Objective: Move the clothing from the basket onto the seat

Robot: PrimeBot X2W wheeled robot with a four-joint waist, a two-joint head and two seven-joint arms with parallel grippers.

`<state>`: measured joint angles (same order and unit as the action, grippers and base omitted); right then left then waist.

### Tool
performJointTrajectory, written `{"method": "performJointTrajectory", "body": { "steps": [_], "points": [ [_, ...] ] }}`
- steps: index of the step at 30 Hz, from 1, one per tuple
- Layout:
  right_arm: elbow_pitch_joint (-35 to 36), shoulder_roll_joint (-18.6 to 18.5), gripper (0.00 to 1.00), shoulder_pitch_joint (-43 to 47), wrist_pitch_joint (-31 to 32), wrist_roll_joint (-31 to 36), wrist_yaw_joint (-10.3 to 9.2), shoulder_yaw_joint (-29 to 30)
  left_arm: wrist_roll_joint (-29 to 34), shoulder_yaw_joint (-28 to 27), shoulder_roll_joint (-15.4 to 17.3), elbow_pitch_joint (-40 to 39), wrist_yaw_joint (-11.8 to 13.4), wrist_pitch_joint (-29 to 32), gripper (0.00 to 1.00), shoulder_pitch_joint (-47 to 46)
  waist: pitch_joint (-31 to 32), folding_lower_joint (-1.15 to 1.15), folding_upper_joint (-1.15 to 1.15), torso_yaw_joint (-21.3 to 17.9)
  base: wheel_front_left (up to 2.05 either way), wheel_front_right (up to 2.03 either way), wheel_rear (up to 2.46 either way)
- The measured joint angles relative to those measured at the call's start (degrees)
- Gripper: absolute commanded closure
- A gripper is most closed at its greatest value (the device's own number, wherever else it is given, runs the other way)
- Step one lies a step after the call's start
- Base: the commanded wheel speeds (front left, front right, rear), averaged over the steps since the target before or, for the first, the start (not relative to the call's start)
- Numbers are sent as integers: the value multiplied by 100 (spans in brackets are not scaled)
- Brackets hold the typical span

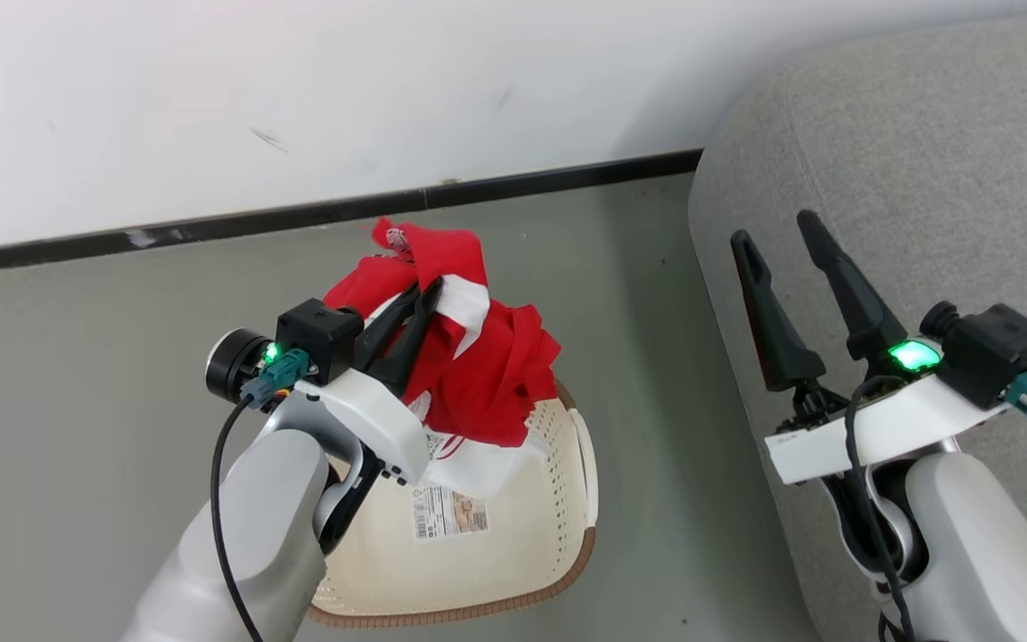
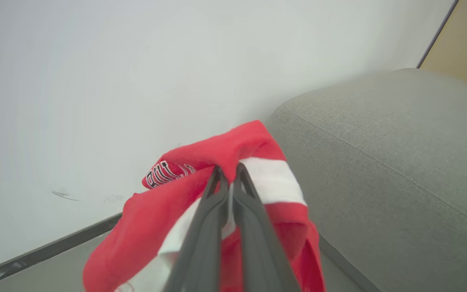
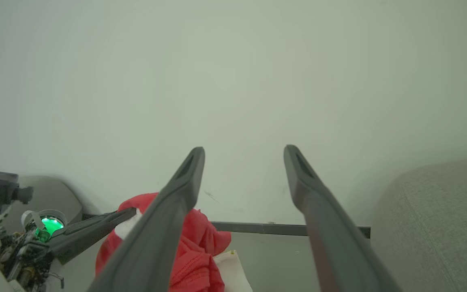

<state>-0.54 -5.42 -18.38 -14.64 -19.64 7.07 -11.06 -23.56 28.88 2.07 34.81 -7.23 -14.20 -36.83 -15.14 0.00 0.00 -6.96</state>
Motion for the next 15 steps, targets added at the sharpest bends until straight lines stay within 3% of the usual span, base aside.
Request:
{"method": "performJointTrajectory", "body": {
  "steps": [15],
  "points": [
    [-174, -103, 0, 498, 0, -102, 0, -220, -327, 105, 2, -588, 0, 29, 100, 118, 668, 0, 0, 192, 0, 0, 0]
  ]
}}
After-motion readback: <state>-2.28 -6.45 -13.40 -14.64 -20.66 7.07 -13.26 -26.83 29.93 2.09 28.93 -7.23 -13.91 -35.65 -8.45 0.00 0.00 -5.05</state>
